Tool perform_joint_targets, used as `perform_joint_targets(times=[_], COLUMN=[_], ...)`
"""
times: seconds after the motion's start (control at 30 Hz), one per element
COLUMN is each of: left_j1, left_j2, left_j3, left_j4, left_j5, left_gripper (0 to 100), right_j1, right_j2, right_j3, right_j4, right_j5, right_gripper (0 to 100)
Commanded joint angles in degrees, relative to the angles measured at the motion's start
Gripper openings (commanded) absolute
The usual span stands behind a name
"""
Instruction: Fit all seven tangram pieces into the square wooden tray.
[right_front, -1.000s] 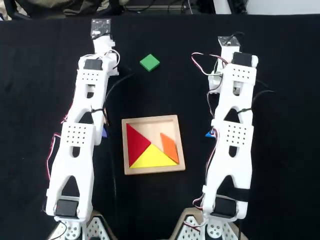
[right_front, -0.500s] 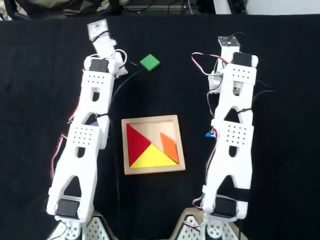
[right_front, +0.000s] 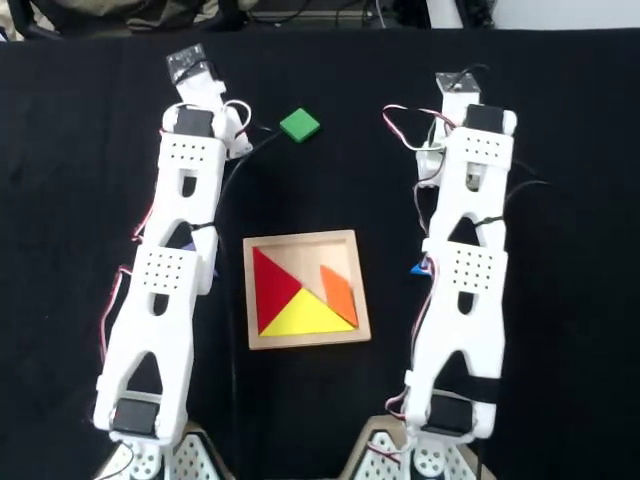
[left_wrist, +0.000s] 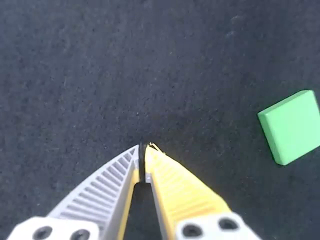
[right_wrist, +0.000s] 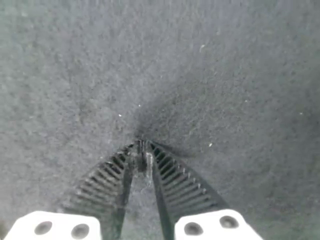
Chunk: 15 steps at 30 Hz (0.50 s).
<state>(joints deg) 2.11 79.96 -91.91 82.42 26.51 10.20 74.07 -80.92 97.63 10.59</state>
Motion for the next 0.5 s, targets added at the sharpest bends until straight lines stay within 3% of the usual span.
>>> perform_joint_targets(times=[0.0, 0.13, 0.3, 0.47], left_j1=[0.75, -1.98, -3.30, -3.56], left_j2=[-4.22, -1.76, 3.60, 10.37], left_j3=[-3.21, -2.24, -3.38, -3.47], left_j4=[-6.42, -16.88, -36.31, -54.15], left_j5=[-0.09, 0.00, 1.23, 11.60], left_gripper=[3, 3, 3, 3], right_j1=[-1.49, -1.41, -1.49, -1.41], right_j2=[-0.48, -0.48, -0.48, -0.48], right_j3=[-2.51, -2.51, -2.51, -2.51], right_j4=[-0.53, -0.53, -0.53, -0.53], right_j5=[0.62, 0.62, 0.62, 0.62], right_gripper=[1.1, 1.1, 1.1, 1.1])
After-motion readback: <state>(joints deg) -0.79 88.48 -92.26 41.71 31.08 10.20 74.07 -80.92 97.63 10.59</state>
